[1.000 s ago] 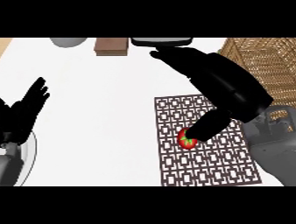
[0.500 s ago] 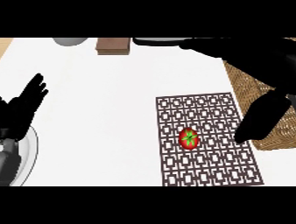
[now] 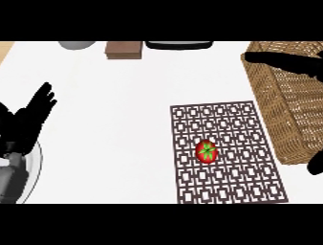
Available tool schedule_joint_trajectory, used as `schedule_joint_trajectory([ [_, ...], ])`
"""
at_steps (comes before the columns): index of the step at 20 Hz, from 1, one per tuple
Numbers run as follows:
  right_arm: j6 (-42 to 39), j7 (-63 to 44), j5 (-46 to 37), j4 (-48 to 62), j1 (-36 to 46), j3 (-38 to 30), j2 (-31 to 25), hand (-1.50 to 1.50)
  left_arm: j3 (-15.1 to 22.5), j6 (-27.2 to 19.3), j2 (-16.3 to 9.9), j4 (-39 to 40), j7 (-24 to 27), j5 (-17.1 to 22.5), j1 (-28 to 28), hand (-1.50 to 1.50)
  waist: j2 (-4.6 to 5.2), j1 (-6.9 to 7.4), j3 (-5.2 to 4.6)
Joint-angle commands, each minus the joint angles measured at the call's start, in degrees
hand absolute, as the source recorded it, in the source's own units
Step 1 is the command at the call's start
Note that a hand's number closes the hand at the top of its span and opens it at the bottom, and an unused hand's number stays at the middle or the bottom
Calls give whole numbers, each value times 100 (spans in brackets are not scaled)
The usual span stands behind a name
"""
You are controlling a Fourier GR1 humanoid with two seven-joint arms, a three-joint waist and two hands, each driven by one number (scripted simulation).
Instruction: Pick the tomato from the placemat and place it in the basket
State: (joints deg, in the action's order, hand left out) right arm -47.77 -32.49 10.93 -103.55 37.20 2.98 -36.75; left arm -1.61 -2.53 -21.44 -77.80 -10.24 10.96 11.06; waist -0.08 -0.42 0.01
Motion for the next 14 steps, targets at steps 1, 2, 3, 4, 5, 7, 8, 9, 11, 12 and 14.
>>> schedule_joint_trajectory([
  [1,13,784,-448,-77,-642,-457,181,-150,-12,-83,178,74,-115,-56,167,0,13,25,3],
  [2,-52,1028,-651,-231,-1003,-425,242,-150,-166,74,-8,97,118,-59,66,0,12,28,3],
  [3,2,956,-785,-625,-1367,-298,345,-150,-19,-67,158,-137,-112,-132,49,0,3,17,3],
  [4,65,1026,-962,-762,-1501,-205,492,-150,-118,-22,50,-278,-231,-90,-40,0,1,32,3],
  [5,118,1571,-1504,-417,-1658,-124,634,-150,-119,-14,82,-294,-143,-84,-116,0,13,62,6],
  [7,269,1830,-1959,-545,-1793,-22,799,-150,-254,168,35,-63,-145,-30,160,0,12,47,2],
  [8,544,2194,-2372,-137,-1684,127,984,-150,-159,81,28,-4,-374,-125,396,0,25,67,5],
  [9,883,2362,-2711,-343,-1996,386,1201,-150,-186,110,76,301,-52,-173,301,0,31,51,5],
  [11,1032,2894,-2980,131,-1967,309,1165,-150,-330,308,-56,-124,-301,26,144,0,17,80,4],
  [12,1421,2993,-3338,180,-2087,611,1417,-150,-277,206,-18,-195,-224,-87,-20,0,18,99,5],
  [14,1641,3145,-3549,272,-2234,793,1616,-150,-261,321,100,-51,-146,-75,84,0,14,63,2],
])
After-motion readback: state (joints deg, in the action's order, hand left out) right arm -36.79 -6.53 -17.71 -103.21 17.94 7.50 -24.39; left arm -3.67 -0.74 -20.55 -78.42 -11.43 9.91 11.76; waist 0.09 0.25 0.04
